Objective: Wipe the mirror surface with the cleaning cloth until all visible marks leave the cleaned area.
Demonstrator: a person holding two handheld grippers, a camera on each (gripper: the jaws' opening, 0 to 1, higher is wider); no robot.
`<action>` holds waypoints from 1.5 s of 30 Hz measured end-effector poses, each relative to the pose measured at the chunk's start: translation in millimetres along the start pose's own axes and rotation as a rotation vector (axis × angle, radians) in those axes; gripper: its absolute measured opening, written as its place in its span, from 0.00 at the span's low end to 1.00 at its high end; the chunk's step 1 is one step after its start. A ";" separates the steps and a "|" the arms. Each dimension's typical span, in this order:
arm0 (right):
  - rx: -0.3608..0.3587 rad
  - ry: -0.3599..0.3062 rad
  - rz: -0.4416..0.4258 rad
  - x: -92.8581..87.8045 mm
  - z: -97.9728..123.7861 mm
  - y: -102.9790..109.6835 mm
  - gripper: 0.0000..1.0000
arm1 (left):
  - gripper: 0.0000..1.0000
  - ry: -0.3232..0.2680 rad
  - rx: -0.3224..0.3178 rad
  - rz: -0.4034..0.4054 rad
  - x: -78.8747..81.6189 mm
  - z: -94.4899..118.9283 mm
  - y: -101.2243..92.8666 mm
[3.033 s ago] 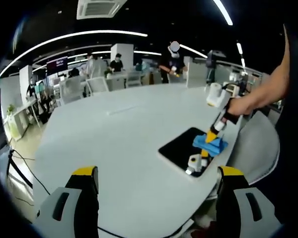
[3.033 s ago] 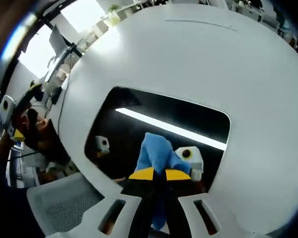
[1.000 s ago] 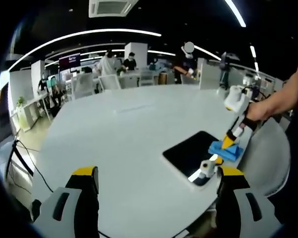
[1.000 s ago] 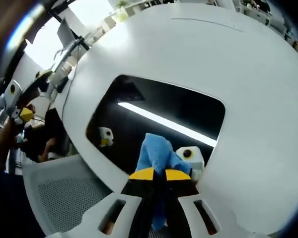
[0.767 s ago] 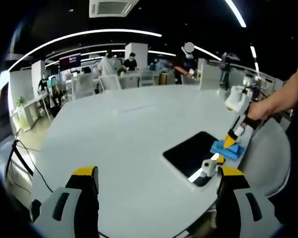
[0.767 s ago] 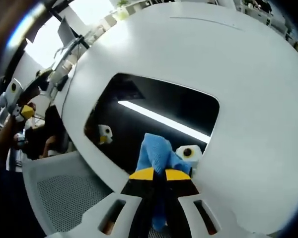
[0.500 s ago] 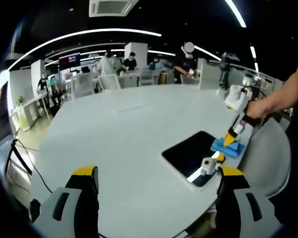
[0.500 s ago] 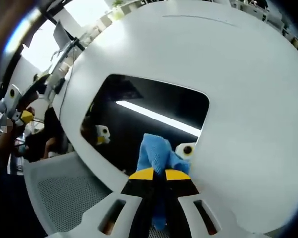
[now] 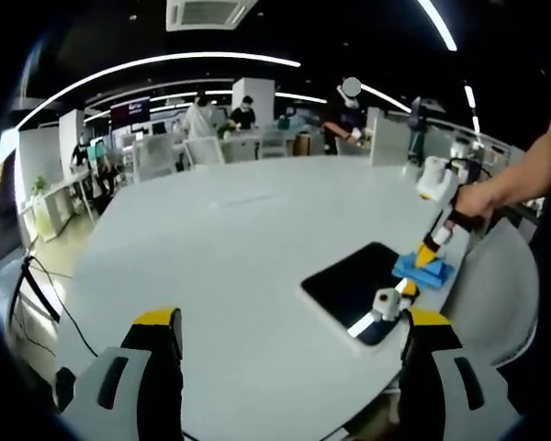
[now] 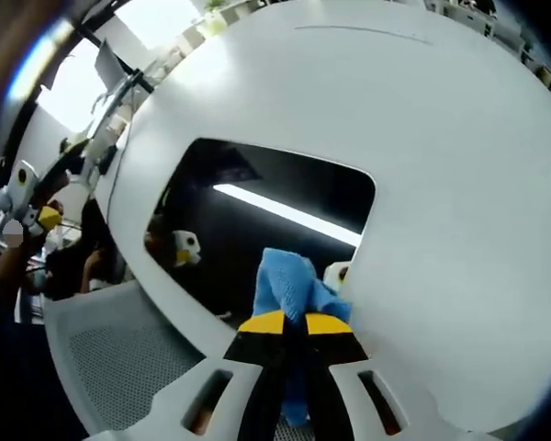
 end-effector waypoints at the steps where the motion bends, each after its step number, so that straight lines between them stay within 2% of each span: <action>1: -0.006 -0.012 0.000 3.3 0.0 -1.9 0.00 | 0.99 0.001 -0.001 0.000 -0.5 -0.3 -0.3; 4: -0.011 -0.018 -0.017 10.2 -1.0 -6.7 0.00 | 0.99 0.006 -0.002 0.001 -1.4 -1.3 -1.0; 19: -0.020 -0.020 0.017 43.6 -5.0 -22.3 0.00 | 0.99 0.022 0.008 0.011 -5.1 0.6 -4.0; 27: -0.028 -0.019 0.075 65.1 -7.4 -31.5 0.00 | 0.99 0.041 0.022 0.014 -8.9 4.4 -4.9; 34: -0.021 -0.030 0.065 83.5 -10.2 -38.5 0.00 | 0.99 0.055 0.039 0.023 -11.3 9.1 -6.5; 42: -0.018 -0.037 0.075 94.7 -11.5 -42.9 0.00 | 0.99 0.062 0.056 0.029 -10.3 11.9 -10.3; 45: -0.014 -0.033 0.076 93.9 -11.8 -42.1 0.00 | 0.99 0.065 0.057 0.031 -11.0 11.0 -12.5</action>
Point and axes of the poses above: the point that each gripper's makers call its tool centre point, and the gripper's own axes: z roughly backward along the fingers, y roughly to its left, x roughly out of its top, the point moved 1 cm from there along z, roughly backward along the fingers, and after that the axes turned 4 degrees about -z, right-handed, at the moved point
